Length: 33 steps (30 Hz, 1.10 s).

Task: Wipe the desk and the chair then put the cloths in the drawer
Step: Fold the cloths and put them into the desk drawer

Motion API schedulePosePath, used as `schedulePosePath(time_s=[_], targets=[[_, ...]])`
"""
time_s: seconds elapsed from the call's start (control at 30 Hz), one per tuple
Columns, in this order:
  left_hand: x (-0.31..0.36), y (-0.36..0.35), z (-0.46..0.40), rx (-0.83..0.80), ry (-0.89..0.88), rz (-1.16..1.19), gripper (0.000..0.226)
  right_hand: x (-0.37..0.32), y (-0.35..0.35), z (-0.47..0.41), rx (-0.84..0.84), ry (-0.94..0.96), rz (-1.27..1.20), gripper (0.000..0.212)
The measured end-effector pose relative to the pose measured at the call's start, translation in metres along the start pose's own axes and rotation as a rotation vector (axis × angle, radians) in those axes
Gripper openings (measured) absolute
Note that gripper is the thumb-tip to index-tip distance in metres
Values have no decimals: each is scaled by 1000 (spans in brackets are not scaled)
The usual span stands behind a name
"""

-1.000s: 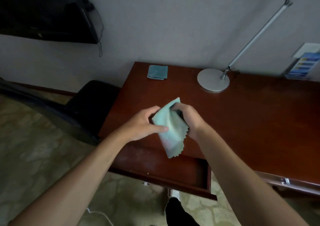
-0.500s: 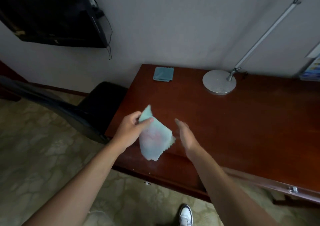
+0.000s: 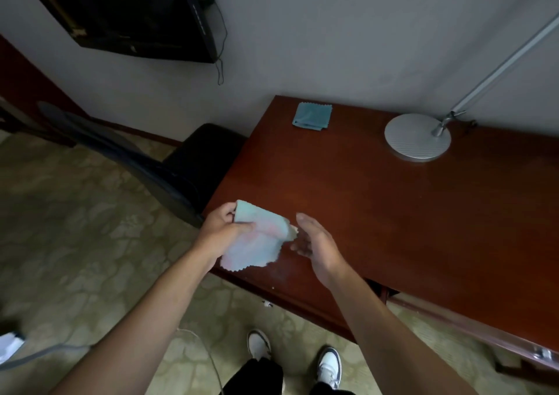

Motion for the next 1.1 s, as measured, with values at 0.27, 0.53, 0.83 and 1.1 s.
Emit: schedulePosePath(time_s=[0.27, 0.53, 0.83, 1.1], targets=[[-20, 13, -16, 47, -199, -389, 55, 16, -28, -9, -25, 46, 62, 41], [-37, 24, -48, -23, -528, -890, 17, 31, -59, -23, -35, 341, 1160, 31], [-98, 28, -105, -297, -631, -1056, 15, 83, -67, -41, -107, 203, 1392, 27], [-127, 31, -165, -309, -138, -300, 14, 121, -75, -61, 151, -32, 731, 14]])
Point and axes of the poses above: each hand's wrist, its own z-axis away from the middle knuckle, its own y-axis out of the back of the hand, x = y × z, the point moved 4 cm from there along -z, towards the middle knuckle, and after that the axes turned 8 degrees about y, right-handed, at the moved point
